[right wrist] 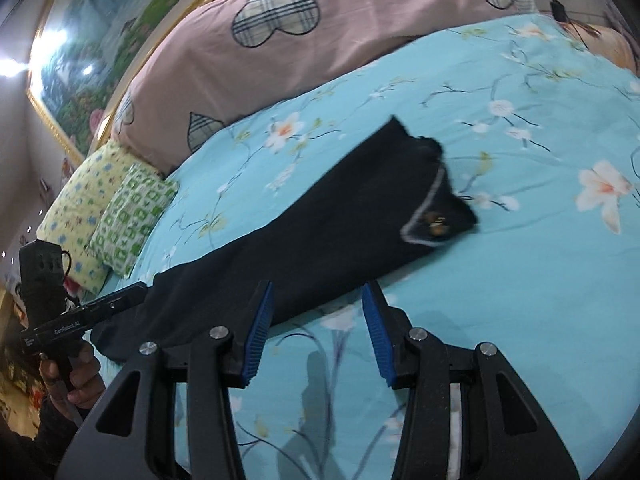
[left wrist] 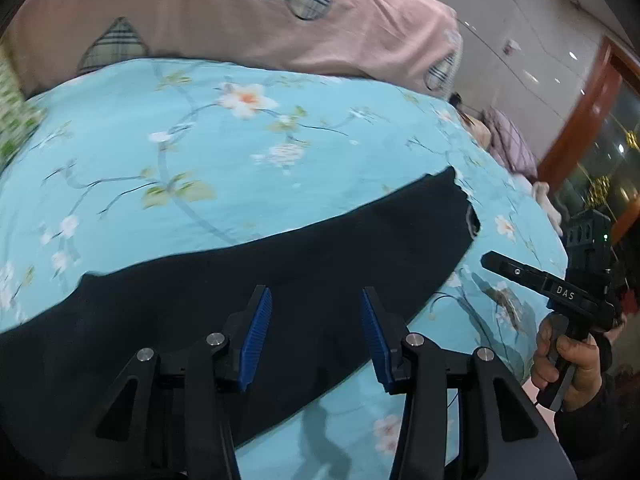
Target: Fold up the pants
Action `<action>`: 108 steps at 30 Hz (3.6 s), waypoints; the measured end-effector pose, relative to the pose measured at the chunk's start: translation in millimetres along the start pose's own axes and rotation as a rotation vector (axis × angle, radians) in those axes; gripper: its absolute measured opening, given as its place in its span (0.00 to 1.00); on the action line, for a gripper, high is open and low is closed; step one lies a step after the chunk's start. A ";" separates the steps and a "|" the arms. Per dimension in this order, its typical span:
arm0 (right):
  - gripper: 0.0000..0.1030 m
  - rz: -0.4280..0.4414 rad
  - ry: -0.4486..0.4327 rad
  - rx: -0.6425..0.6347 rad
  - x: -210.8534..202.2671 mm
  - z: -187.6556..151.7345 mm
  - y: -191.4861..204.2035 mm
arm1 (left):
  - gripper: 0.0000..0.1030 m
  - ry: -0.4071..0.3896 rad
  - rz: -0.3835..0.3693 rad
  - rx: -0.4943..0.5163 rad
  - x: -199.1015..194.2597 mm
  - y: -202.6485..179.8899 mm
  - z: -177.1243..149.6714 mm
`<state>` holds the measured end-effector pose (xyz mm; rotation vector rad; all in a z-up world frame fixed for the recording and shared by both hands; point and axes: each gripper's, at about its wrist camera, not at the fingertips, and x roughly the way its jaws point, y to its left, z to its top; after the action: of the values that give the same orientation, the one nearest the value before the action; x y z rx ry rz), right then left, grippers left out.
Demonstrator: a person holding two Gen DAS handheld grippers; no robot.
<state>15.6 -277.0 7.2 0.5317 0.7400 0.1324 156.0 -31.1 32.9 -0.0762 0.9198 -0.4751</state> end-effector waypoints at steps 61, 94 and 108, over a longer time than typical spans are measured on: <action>0.41 0.079 0.027 0.137 31.2 36.8 -64.4 | 0.17 0.326 -0.353 0.378 206.0 -105.9 126.2; 0.14 0.219 0.020 0.106 44.5 46.3 -49.0 | 0.09 0.251 -0.434 0.249 170.7 -72.0 149.0; 0.12 0.325 0.010 -0.072 31.6 46.7 32.9 | 0.09 0.083 -0.409 0.166 69.8 -24.3 117.7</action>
<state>72.5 -258.7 33.3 0.5798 0.6521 0.4627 274.6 -98.6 59.1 -0.0947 0.9453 -0.9379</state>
